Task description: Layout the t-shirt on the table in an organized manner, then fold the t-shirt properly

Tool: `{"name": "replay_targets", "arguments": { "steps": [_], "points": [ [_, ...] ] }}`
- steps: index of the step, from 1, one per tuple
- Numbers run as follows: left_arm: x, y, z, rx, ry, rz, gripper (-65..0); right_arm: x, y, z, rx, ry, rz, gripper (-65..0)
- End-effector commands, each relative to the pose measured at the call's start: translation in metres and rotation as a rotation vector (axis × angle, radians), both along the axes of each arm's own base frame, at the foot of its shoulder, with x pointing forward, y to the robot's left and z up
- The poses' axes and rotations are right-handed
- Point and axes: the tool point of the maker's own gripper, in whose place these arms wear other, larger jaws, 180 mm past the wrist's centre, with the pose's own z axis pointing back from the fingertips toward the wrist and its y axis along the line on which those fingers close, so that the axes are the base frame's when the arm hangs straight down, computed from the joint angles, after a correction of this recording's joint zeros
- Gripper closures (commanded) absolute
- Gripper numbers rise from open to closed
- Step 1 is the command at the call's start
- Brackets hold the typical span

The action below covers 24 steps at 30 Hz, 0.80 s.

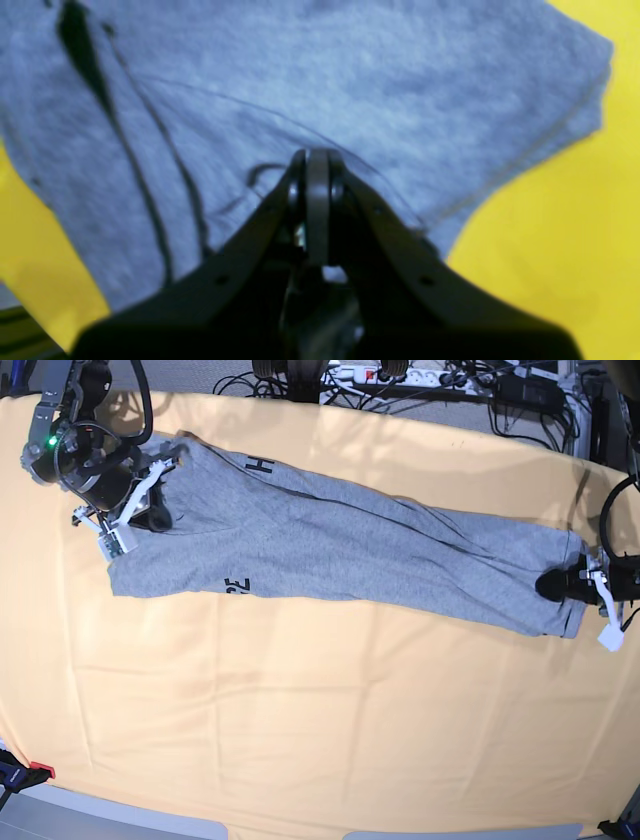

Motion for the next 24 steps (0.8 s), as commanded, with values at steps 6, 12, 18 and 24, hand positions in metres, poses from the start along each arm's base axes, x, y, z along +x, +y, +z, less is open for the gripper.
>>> {"name": "replay_targets", "arguments": {
  "steps": [6, 12, 18, 24],
  "points": [
    [0.017, -0.009, 0.039, 0.029, -0.132, -0.061, 0.0, 0.005, 0.002, 0.002, 0.028, -0.026, 0.000, 0.0],
    [0.020, -0.026, 0.054, 0.049, -0.192, -0.129, 0.0, -0.006, -0.003, -0.030, 0.017, 0.069, -0.013, 0.0],
    [0.020, -0.042, 0.055, 0.034, -0.214, -0.164, 0.0, -0.005, -0.003, -0.030, 0.015, 0.069, -0.013, 0.0],
    [0.023, -0.064, 0.047, -0.032, -0.207, -0.166, 0.0, -0.005, -0.004, -0.030, 0.014, 0.070, -0.013, 0.0]
  ]
}}
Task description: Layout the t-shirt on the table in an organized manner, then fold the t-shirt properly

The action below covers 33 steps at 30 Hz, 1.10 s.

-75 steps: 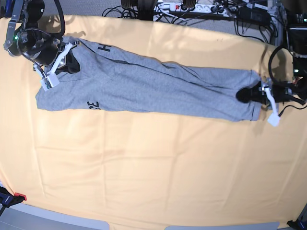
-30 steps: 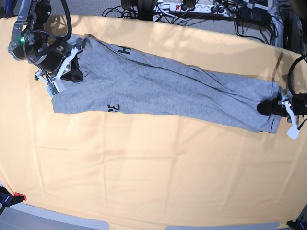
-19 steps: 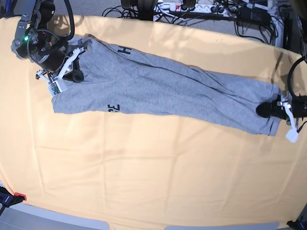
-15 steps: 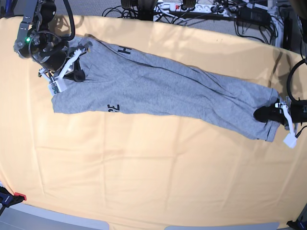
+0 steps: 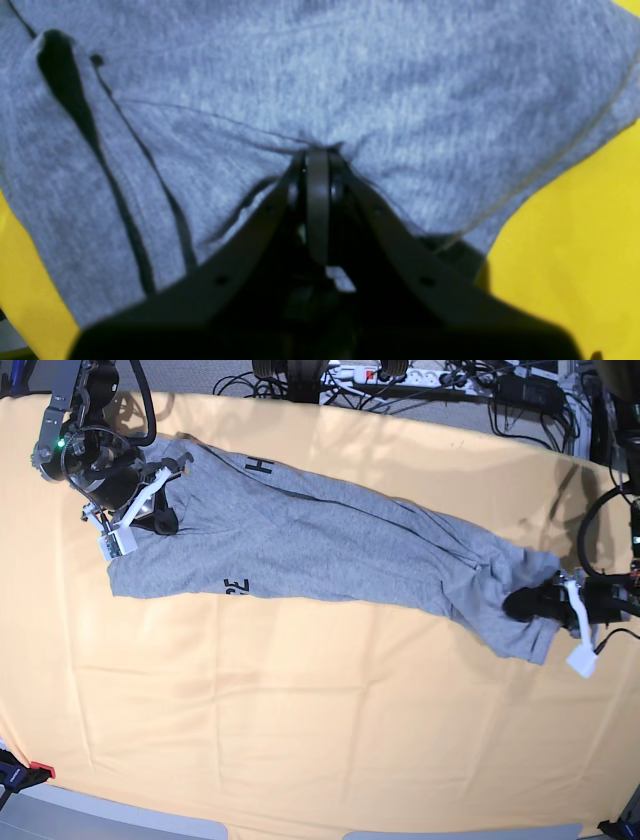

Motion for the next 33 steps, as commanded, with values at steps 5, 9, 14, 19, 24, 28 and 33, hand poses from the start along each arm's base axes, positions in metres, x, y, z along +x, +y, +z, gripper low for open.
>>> {"name": "replay_targets", "arguments": {
  "steps": [5, 9, 14, 19, 24, 28, 33],
  "points": [
    [0.009, -0.015, 0.012, -0.061, -0.045, -0.004, 0.0, 0.000, -0.004, 0.000, -0.027, 0.002, 0.006, 0.0],
    [0.000, -0.026, -0.002, -0.089, -0.010, -0.013, 0.0, 0.000, -0.004, 0.000, -0.027, 0.003, 0.006, 0.0],
    [-0.011, -0.047, -0.019, -0.142, 0.032, -0.028, 0.0, 0.000, -0.004, 0.000, -0.026, 0.002, 0.006, 0.0],
    [-0.014, -0.068, -0.026, -0.196, 0.045, -0.041, 0.0, 0.000, -0.004, 0.000, -0.026, 0.002, 0.006, 0.0],
    [-0.013, -0.082, -0.013, -0.201, -0.005, -0.081, 0.0, 0.000, -0.004, 0.000, -0.027, 0.003, 0.006, 0.0],
    [-0.014, -0.074, 0.006, -0.133, -0.071, -0.122, 0.0, 0.000, -0.004, 0.000, -0.027, 0.003, 0.006, 0.0],
    [-0.016, -0.042, 0.024, 0.002, -0.115, -0.140, 0.0, -0.001, -0.004, 0.000, -0.028, 0.006, 0.007, 0.0]
  ]
}}
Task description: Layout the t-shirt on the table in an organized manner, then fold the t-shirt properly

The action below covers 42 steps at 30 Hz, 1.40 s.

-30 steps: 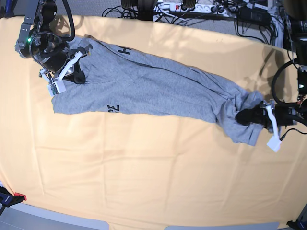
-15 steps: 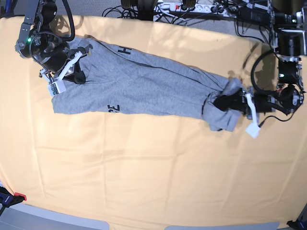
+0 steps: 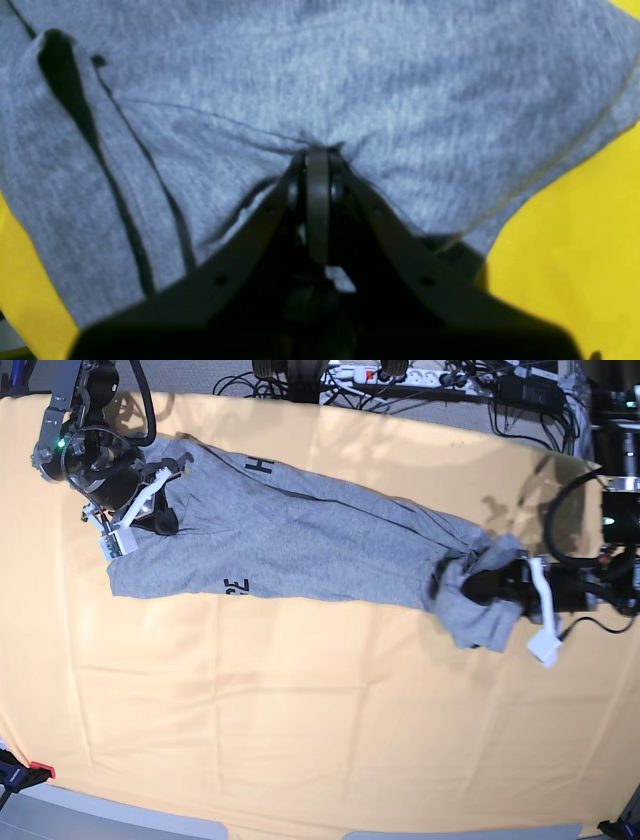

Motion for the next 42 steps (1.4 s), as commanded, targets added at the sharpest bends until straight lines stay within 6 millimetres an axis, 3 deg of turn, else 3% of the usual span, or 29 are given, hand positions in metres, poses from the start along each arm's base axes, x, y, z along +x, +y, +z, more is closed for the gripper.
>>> {"name": "replay_targets", "arguments": {
  "steps": [1, 14, 25, 30, 36, 42],
  "points": [
    [0.008, 0.008, 0.020, 0.006, -0.054, 0.006, 0.0, -0.001, -0.004, 0.000, -0.027, 0.007, 0.007, 0.0],
    [0.003, 0.068, 0.039, 0.193, -0.059, 0.041, 0.0, -0.002, -0.004, -0.001, -0.027, 0.013, 0.008, 0.0],
    [0.000, 0.084, 0.045, 0.244, -0.056, 0.052, 0.0, -0.002, -0.006, -0.001, -0.032, 0.014, 0.010, 0.0],
    [0.000, 0.101, 0.040, 0.332, -0.038, 0.079, 0.0, -0.004, -0.007, -0.002, -0.041, 0.029, 0.013, 0.0],
    [0.001, 0.090, 0.048, 0.254, -0.031, 0.087, 0.0, -0.002, -0.003, 0.001, -0.009, 0.018, 0.013, 0.0],
    [0.002, 0.079, 0.043, 0.222, -0.038, 0.070, 0.0, -0.003, -0.003, 0.000, -0.013, 0.020, 0.013, 0.0]
  ]
}}
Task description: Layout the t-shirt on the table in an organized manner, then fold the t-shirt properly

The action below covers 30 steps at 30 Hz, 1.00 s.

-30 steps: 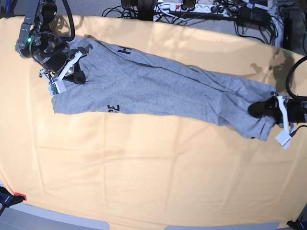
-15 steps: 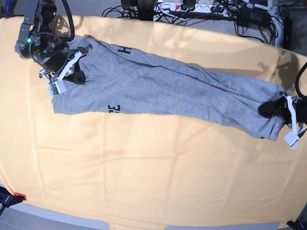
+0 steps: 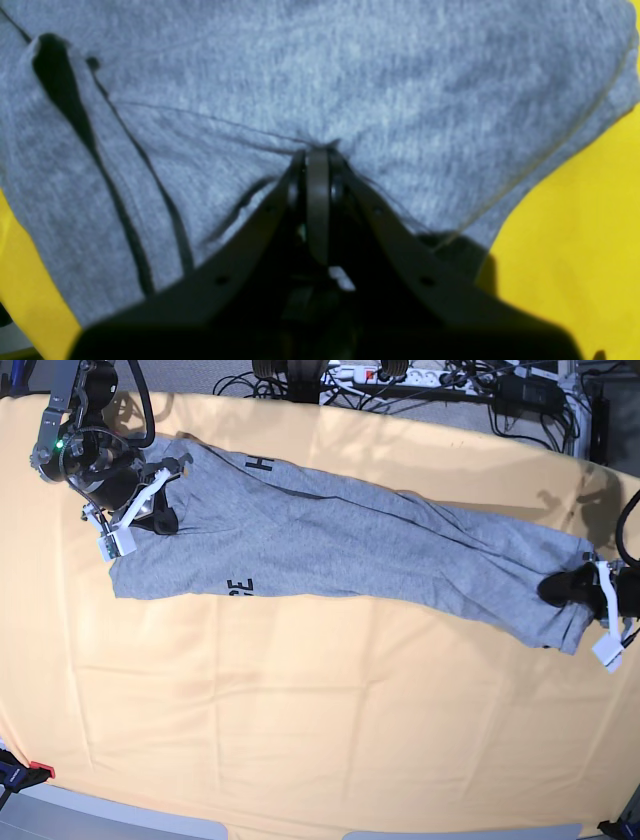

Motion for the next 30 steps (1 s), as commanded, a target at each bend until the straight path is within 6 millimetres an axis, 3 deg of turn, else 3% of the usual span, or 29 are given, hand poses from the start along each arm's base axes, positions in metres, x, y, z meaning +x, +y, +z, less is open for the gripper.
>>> {"name": "replay_targets", "arguments": {
  "steps": [1, 9, 14, 19, 30],
  "points": [
    [0.007, 0.001, 0.016, -0.011, -0.048, 0.003, 0.0, -0.001, -0.004, 0.000, -0.026, 0.008, 0.010, 0.0],
    [0.009, -0.024, 0.012, -0.070, -0.051, -0.016, 0.0, -0.001, -0.004, 0.000, -0.026, 0.007, 0.009, 0.0],
    [0.000, -0.055, 0.020, -0.077, -0.101, -0.116, 0.0, -0.001, -0.004, 0.000, -0.026, 0.008, 0.009, 0.0],
    [-0.018, -0.088, 0.013, -0.119, -0.107, -0.196, 0.0, 0.000, -0.004, 0.001, -0.026, 0.005, 0.009, 0.0],
    [-0.019, -0.138, 0.007, -0.291, -0.128, -0.226, 0.0, -0.001, -0.004, 0.000, -0.026, 0.008, 0.010, 0.0]
  ]
}}
